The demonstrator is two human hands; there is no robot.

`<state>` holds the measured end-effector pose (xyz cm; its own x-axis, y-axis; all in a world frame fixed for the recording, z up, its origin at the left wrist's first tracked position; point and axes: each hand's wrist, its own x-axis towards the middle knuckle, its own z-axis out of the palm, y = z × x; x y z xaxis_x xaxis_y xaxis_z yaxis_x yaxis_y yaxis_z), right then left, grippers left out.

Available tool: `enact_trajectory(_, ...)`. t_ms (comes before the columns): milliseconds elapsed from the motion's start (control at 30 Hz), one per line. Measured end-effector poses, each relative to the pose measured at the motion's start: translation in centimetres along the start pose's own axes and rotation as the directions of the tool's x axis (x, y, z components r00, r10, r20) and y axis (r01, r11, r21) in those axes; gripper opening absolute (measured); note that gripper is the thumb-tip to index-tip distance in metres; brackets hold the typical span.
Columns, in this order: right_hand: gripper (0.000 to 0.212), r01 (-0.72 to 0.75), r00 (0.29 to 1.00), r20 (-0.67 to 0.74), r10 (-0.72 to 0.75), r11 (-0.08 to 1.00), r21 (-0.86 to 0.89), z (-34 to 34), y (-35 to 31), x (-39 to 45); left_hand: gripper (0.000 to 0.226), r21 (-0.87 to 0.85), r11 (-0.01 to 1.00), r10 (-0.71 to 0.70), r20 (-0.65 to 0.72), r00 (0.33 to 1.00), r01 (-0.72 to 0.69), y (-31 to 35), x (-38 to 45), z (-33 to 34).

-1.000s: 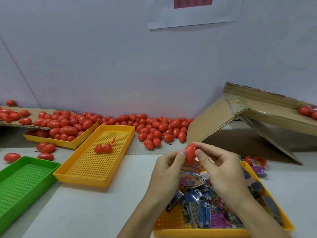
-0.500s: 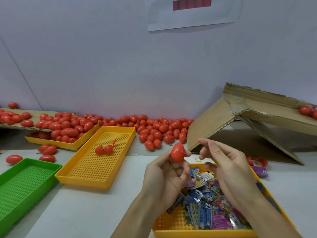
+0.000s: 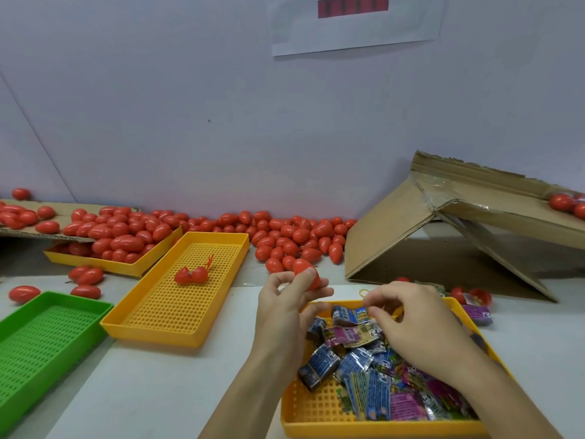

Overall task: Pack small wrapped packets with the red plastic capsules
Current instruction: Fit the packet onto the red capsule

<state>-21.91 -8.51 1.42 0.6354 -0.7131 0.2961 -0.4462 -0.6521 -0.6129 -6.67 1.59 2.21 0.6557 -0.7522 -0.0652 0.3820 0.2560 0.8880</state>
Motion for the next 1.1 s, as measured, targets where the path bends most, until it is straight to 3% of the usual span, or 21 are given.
enact_trajectory(167,0.007,0.097,0.982,0.159,-0.097,0.995,0.01,0.1,-0.2,-0.3,0.025,0.144,0.988,0.059,0.024,0.998,-0.062,-0.2,0.2,-0.3)
enact_trajectory(300,0.029,0.159,0.958,0.24,-0.157,0.987,0.011,1.0,-0.8,-0.4,0.019,0.16,0.984,0.077,0.024,0.997,-0.08,-0.3,0.3,-0.3)
enact_trajectory(367,0.027,0.198,0.948,0.264,-0.179,0.979,-0.05,1.6,-1.2,-0.6,0.018,0.163,0.983,0.081,0.03,0.996,-0.085,-0.2,0.2,-0.3)
enact_trajectory(500,0.017,0.229,0.946,0.252,-0.205,0.971,-0.069,2.0,-1.3,-0.6,0.017,0.195,0.977,0.084,0.04,0.996,-0.09,-0.2,0.2,-0.3)
enact_trajectory(633,0.008,0.21,0.971,0.107,-0.215,0.976,0.053,1.7,-1.8,-0.8,0.016,0.214,0.972,0.085,0.04,0.996,-0.092,-0.3,0.2,-0.3)
enact_trajectory(700,0.014,0.182,0.983,-0.01,-0.182,0.975,0.125,1.4,-2.1,-0.7,0.015,0.219,0.971,0.09,0.044,0.995,-0.098,-0.4,0.3,-0.4)
enact_trajectory(833,0.014,0.038,0.984,-0.178,0.033,0.923,0.383,0.3,-1.9,-0.2,0.012,0.224,0.973,0.049,0.054,0.997,-0.06,-0.6,0.4,-0.4)
enact_trajectory(967,0.012,-0.064,0.971,-0.158,0.182,0.828,0.558,0.0,-1.7,0.0,0.016,0.201,0.979,-0.044,0.108,0.993,0.021,-0.7,0.3,-0.2)
enact_trajectory(1100,0.011,-0.102,0.967,-0.125,0.22,0.791,0.603,0.7,-2.2,-0.2,0.011,0.358,0.934,-0.106,0.276,0.955,0.0,-0.7,-0.4,-0.1)
